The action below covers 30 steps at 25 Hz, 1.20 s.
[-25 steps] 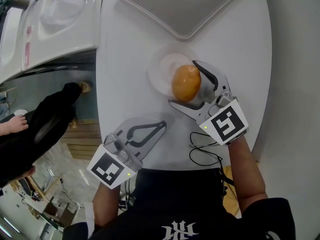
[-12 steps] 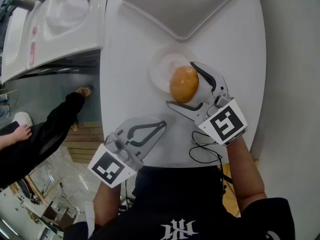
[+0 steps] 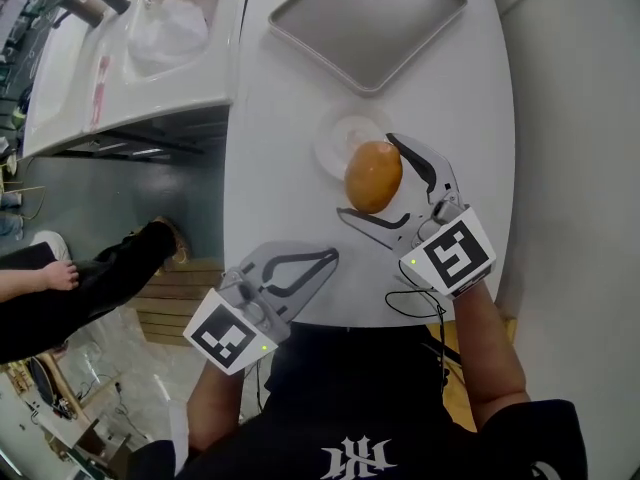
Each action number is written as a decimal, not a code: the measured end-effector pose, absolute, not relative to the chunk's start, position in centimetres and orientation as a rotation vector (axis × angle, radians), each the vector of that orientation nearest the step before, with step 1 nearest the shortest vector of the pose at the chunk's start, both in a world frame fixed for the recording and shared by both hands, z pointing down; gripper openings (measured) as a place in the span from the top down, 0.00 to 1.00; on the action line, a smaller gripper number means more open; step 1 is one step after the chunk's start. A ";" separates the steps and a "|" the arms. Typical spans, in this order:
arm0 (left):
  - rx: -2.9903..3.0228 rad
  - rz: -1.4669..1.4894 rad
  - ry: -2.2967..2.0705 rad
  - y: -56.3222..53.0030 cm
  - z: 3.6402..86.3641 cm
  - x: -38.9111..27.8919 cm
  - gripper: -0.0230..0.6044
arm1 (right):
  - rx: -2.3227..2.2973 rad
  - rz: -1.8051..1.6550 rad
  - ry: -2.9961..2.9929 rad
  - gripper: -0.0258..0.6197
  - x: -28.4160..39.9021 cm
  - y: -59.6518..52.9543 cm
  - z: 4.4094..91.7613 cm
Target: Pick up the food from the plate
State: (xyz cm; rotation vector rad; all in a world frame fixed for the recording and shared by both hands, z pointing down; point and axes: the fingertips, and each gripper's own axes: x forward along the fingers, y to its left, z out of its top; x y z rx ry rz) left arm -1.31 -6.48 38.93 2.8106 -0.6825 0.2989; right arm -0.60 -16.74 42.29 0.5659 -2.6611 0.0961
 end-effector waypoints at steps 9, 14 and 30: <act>2.919 0.258 -0.652 -1.3 34.2 -2.0 0.96 | 0.672 -0.014 -2.707 0.27 -1.1 -12.0 35.1; 2.902 0.262 -0.663 1.9 32.1 -2.8 0.96 | 0.745 -0.094 -2.744 0.27 -0.9 -9.1 30.5; 3.079 0.231 -0.721 10.9 23.9 -2.6 0.96 | 0.966 -0.324 -2.807 0.27 2.1 5.2 19.4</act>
